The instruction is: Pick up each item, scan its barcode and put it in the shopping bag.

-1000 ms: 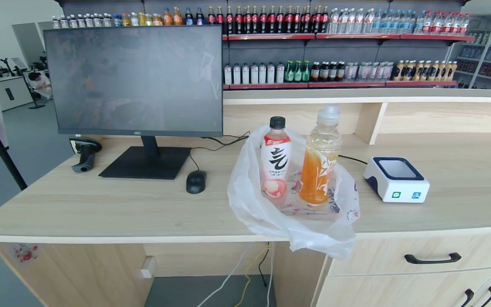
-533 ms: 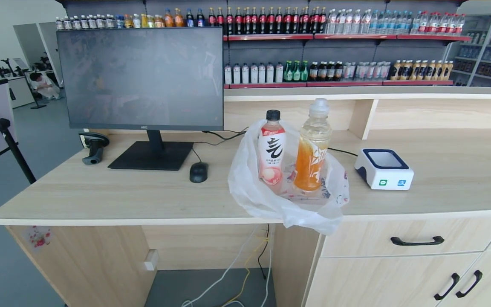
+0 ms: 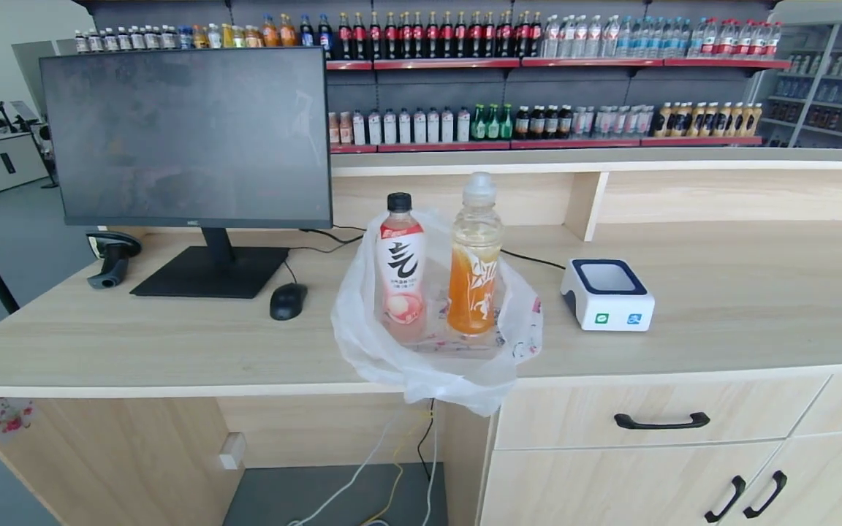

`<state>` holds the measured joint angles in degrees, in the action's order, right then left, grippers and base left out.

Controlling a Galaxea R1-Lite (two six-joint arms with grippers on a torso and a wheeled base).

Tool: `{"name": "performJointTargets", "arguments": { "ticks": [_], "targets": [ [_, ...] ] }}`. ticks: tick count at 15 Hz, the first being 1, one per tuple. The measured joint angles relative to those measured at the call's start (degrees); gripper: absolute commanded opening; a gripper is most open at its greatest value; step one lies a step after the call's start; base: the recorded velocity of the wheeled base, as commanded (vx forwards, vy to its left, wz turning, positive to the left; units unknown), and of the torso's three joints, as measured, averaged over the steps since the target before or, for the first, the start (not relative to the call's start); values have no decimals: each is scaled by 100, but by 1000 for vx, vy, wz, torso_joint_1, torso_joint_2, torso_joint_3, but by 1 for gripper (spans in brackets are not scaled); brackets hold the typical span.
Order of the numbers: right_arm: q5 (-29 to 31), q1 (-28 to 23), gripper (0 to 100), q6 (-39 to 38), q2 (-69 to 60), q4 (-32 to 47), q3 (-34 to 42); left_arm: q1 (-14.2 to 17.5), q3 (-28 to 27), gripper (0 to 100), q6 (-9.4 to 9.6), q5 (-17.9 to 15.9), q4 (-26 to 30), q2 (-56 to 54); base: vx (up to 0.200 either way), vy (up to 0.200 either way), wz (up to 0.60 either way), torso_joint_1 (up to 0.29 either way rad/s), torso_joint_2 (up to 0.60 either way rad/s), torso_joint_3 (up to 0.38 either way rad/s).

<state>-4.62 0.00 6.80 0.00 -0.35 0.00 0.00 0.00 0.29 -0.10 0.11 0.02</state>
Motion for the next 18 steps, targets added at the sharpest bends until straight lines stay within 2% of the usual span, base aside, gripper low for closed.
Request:
{"name": "performJointTargets", "arguments": {
  "ticks": [4, 14, 18],
  "targets": [
    [16, 0, 100, -57, 0, 2, 0, 0, 0, 100, -65, 7, -1, 0, 0, -200, 0, 5, 2, 4],
    [118, 0, 100, -335, 0, 20, 0, 0, 0, 100, -69, 10, -1, 0, 0, -200, 0, 2, 2, 1],
    [134, 0, 100, -344, 0, 26, 0, 0, 0, 100, -72, 7, -4, 0, 0, 0, 0, 0, 0, 0]
  ]
}}
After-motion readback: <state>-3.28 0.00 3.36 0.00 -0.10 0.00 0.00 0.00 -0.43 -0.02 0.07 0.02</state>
